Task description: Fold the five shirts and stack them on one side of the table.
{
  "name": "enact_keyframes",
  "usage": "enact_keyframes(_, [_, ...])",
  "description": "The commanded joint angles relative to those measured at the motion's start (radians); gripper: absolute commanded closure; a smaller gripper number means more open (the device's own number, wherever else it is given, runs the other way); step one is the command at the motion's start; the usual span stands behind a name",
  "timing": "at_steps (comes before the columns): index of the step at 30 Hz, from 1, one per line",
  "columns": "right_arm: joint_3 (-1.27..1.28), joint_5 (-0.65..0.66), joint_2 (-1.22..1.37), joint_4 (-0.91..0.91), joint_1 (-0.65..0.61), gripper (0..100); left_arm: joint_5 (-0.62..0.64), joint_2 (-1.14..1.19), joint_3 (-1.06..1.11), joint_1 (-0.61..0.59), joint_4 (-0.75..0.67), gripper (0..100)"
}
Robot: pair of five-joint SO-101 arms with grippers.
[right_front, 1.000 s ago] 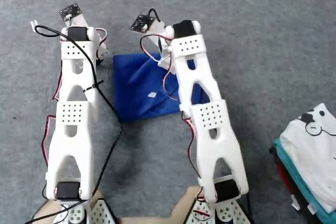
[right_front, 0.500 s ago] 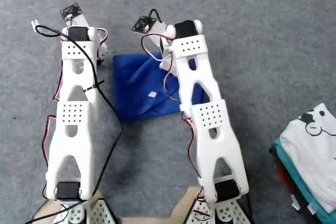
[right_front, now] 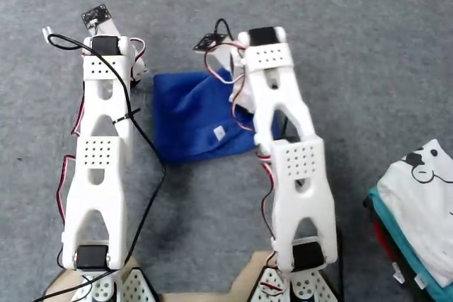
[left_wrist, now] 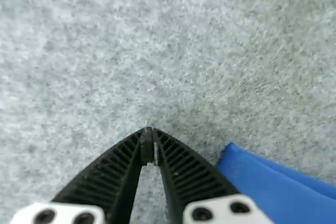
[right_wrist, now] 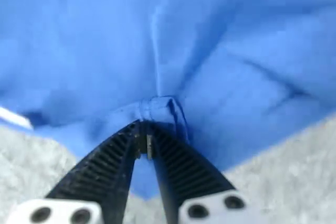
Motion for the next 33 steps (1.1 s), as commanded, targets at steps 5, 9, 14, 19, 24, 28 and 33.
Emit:
enact_keyframes(5, [0.174,0.006,-0.208,0.020,0.074,99.4,0.003,-0.013,-0.044,0.008,-0.012,98])
enact_keyframes(9, [0.326,0.057,-0.274,0.020,0.097,99.4,0.003,-0.013,-0.044,0.009,-0.012,98])
enact_keyframes(14, [0.367,0.055,-0.414,0.014,0.068,99.4,0.003,-0.013,-0.044,0.009,-0.012,98])
enact_keyframes(19, [0.249,0.055,-0.484,-0.051,-0.008,99.4,0.003,-0.013,-0.044,0.011,-0.012,98])
enact_keyframes(24, [0.226,0.054,-0.423,-0.183,-0.076,99.4,0.003,-0.013,-0.044,0.011,-0.012,98])
enact_keyframes(28, [0.217,0.058,-0.303,-0.192,-0.067,99.4,0.003,-0.013,-0.044,0.011,-0.012,98])
enact_keyframes(33, [0.166,0.060,-0.240,-0.071,0.005,99.4,0.003,-0.013,-0.044,0.011,-0.012,98])
